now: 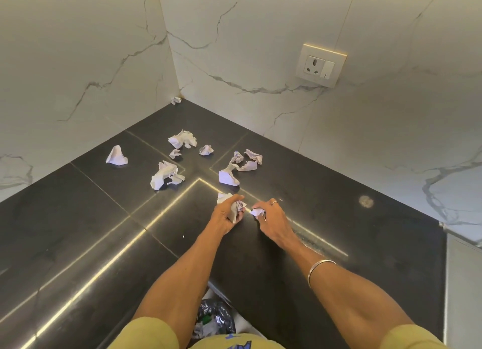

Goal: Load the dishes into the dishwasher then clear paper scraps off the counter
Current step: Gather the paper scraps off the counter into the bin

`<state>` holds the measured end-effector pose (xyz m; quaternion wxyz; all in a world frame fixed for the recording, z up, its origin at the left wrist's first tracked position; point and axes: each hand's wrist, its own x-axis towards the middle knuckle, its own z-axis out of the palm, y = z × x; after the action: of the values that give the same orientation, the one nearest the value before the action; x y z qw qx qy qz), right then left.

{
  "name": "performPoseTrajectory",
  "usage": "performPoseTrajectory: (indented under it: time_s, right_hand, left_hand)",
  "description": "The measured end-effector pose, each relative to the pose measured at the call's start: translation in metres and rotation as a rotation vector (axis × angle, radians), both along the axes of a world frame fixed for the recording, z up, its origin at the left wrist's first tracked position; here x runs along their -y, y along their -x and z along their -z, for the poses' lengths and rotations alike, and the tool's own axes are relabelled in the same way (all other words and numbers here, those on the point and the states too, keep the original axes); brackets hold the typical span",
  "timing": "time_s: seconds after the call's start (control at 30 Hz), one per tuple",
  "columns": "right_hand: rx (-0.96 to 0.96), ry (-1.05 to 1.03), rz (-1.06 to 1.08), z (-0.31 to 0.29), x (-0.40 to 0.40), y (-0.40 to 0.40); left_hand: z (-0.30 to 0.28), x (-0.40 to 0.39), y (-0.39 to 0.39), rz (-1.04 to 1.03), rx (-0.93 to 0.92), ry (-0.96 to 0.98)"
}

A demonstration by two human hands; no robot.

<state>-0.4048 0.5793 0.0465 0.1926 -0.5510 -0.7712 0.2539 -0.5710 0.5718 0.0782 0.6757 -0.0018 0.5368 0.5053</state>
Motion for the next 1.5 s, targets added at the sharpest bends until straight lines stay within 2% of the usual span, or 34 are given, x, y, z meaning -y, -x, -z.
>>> performPoseTrajectory:
  time_s: [0.2,0.33,0.5,0.8,1.0,1.13,1.3,1.5]
  right_hand:
    - [-0.067,0.023,0.097,-0.004,-0.004,0.001]
    - [-0.145,-0.060,0.166,-0.017,-0.003,0.006]
    - [-0.179,-0.203,0.068,-0.044,0.004,0.022]
    - [-0.062,-0.186,-0.074,-0.040,0.021,0.049]
    - [0.020,-0.204,-0.162,-0.035,0.027,0.065]
    - [0.088,-0.263,-0.165,-0.038,0.028,0.074]
    - [0.034,-0.219,-0.099,-0.041,0.026,0.088]
    - [-0.166,-0.129,-0.110,-0.044,0.011,0.086]
  left_hand:
    - [0.000,0.004,-0.002,-0.012,0.011,-0.014]
    - [0.001,0.005,-0.006,-0.028,0.005,-0.015]
    - [-0.003,0.007,-0.017,-0.119,0.003,-0.011]
    - [-0.002,0.012,-0.010,-0.287,0.259,-0.052]
    - [0.010,0.020,0.002,-0.364,0.339,-0.078]
    - [0.016,0.025,0.012,-0.334,0.323,-0.094]
    - [0.011,0.027,0.021,-0.332,0.272,-0.043]
    - [0.007,0.009,0.048,-0.411,0.250,-0.015]
